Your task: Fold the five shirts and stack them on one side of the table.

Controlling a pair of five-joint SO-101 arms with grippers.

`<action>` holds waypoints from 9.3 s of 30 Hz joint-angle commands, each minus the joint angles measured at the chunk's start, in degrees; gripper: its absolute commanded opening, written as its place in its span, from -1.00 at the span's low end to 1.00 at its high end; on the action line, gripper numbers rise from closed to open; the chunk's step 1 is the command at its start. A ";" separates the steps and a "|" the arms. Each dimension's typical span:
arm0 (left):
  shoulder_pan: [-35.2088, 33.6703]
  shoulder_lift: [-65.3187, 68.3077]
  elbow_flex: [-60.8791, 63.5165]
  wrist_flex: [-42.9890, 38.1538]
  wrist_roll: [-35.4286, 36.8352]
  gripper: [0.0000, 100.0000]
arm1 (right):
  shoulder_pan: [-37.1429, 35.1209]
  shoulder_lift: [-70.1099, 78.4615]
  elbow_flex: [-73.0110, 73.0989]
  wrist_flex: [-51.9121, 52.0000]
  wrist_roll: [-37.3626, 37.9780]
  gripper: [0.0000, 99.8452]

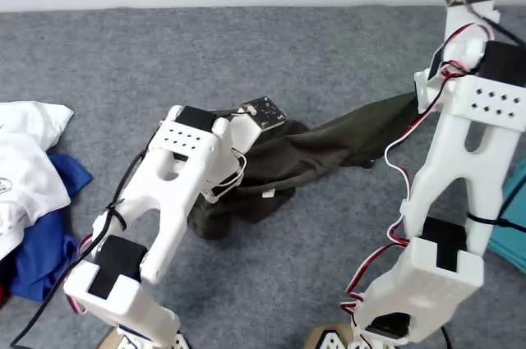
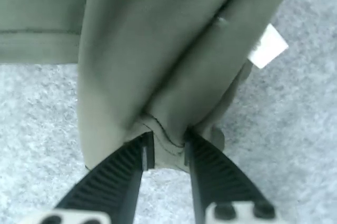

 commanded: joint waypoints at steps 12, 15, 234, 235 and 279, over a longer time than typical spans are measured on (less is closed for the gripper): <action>-0.35 -2.29 5.76 -7.30 -0.44 -0.94 | -0.40 -0.75 -2.46 1.63 0.62 -0.98; -0.35 -2.29 5.85 -7.38 -0.44 -0.94 | -0.40 -0.75 -2.46 1.63 0.62 -0.98; -8.35 24.70 -43.74 10.37 8.53 -0.99 | 1.54 26.33 13.45 -33.71 1.93 -0.55; -8.26 24.70 -43.74 10.37 8.53 -0.99 | 1.54 26.77 12.75 -33.01 1.93 -0.55; -8.62 17.85 -53.67 16.53 8.79 -0.99 | -0.66 4.79 9.76 -27.38 4.31 -0.98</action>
